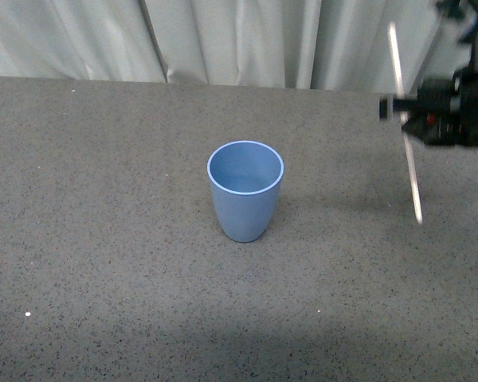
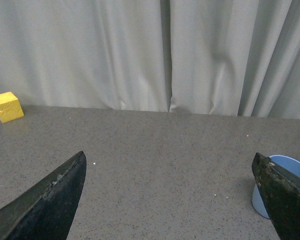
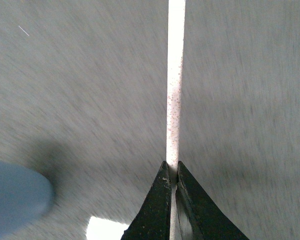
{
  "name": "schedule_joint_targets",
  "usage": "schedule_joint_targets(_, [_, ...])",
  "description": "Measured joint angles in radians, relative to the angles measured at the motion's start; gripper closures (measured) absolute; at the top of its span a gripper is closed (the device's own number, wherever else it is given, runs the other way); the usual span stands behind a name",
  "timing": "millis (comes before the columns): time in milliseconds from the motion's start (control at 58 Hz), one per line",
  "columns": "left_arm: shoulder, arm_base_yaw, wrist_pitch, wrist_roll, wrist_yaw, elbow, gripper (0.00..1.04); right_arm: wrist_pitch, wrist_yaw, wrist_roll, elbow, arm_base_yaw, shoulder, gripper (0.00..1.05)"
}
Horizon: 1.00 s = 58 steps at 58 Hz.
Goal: Transfer chopsticks to blue cup
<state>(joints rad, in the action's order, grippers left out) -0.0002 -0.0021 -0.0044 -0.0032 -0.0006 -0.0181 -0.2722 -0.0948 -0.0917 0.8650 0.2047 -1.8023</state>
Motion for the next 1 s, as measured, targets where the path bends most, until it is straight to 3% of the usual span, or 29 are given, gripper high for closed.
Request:
schedule_joint_targets(207, [0.000, 0.000, 0.000, 0.000, 0.000, 0.000, 0.07, -0.506, -0.135, -0.003, -0.113, 0.121, 0.133, 1.04])
schedule_joint_targets(276, [0.000, 0.000, 0.000, 0.000, 0.000, 0.000, 0.07, -0.604, -0.162, 0.029, -0.123, 0.173, 0.104, 1.04])
schedule_joint_targets(552, [0.000, 0.000, 0.000, 0.000, 0.000, 0.000, 0.07, -0.730, -0.172, 0.069, -0.129, 0.264, -0.024, 1.04])
schedule_joint_targets(1000, [0.000, 0.000, 0.000, 0.000, 0.000, 0.000, 0.07, -0.752, -0.149, 0.083, -0.119, 0.292, -0.090, 1.01])
